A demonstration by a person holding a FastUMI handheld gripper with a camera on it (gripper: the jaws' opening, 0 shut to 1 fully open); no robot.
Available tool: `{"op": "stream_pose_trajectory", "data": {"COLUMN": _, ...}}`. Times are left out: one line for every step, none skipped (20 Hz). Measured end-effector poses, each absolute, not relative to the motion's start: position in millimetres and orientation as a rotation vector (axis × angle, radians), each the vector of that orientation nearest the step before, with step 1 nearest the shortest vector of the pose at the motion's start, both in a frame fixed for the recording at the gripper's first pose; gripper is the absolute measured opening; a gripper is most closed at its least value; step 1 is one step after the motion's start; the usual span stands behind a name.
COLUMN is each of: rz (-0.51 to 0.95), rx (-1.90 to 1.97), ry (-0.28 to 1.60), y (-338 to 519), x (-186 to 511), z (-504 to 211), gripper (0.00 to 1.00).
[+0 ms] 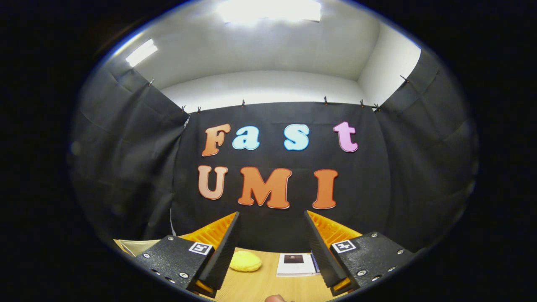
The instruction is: Open the storage box then place both shoes into the box .Put the left shoe in first, then the right shoe, with the right side of both shoes facing outward in a uniform manner.
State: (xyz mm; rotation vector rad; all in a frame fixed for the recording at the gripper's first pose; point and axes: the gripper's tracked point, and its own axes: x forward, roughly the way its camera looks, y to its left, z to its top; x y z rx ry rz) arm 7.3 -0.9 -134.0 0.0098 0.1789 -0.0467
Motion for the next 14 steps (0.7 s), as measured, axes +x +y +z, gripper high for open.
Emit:
{"op": "stream_pose_trajectory", "data": {"rz": -0.067, "rx": 0.007, "ry": 0.172, "y": -12, "x": 4, "z": -129, "gripper": 0.88}}
{"op": "stream_pose_trajectory", "data": {"rz": -0.081, "rx": 0.007, "ry": 0.167, "y": -20, "x": 3, "z": -122, "gripper": 0.88}}
{"op": "stream_pose_trajectory", "data": {"rz": -0.088, "rx": 0.009, "ry": 0.162, "y": -26, "x": 2, "z": -115, "gripper": 0.88}}
{"op": "stream_pose_trajectory", "data": {"rz": -0.092, "rx": 0.009, "ry": 0.155, "y": -33, "x": 1, "z": -108, "gripper": 0.88}}
{"op": "stream_pose_trajectory", "data": {"rz": -0.096, "rx": 0.002, "ry": 0.143, "y": -39, "x": -1, "z": -102, "gripper": 0.88}}
{"op": "stream_pose_trajectory", "data": {"rz": -0.105, "rx": -0.009, "ry": 0.128, "y": -45, "x": -1, "z": -96, "gripper": 0.88}}
{"op": "stream_pose_trajectory", "data": {"rz": -0.114, "rx": -0.021, "ry": 0.116, "y": -50, "x": -2, "z": -92, "gripper": 0.88}}
{"op": "stream_pose_trajectory", "data": {"rz": -0.119, "rx": -0.030, "ry": 0.110, "y": -53, "x": -4, "z": -89, "gripper": 0.88}}
{"op": "stream_pose_trajectory", "data": {"rz": -0.115, "rx": -0.038, "ry": 0.104, "y": -53, "x": -6, "z": -87, "gripper": 0.89}}
{"op": "stream_pose_trajectory", "data": {"rz": -0.110, "rx": -0.048, "ry": 0.098, "y": -52, "x": -8, "z": -84, "gripper": 0.90}}
{"op": "stream_pose_trajectory", "data": {"rz": -0.113, "rx": -0.058, "ry": 0.092, "y": -53, "x": -8, "z": -82, "gripper": 0.90}}
{"op": "stream_pose_trajectory", "data": {"rz": -0.129, "rx": -0.069, "ry": 0.085, "y": -58, "x": -9, "z": -81, "gripper": 0.92}}
{"op": "stream_pose_trajectory", "data": {"rz": -0.149, "rx": -0.081, "ry": 0.075, "y": -65, "x": -10, "z": -78, "gripper": 0.93}}
{"op": "stream_pose_trajectory", "data": {"rz": -0.165, "rx": -0.089, "ry": 0.062, "y": -69, "x": -10, "z": -74, "gripper": 0.94}}
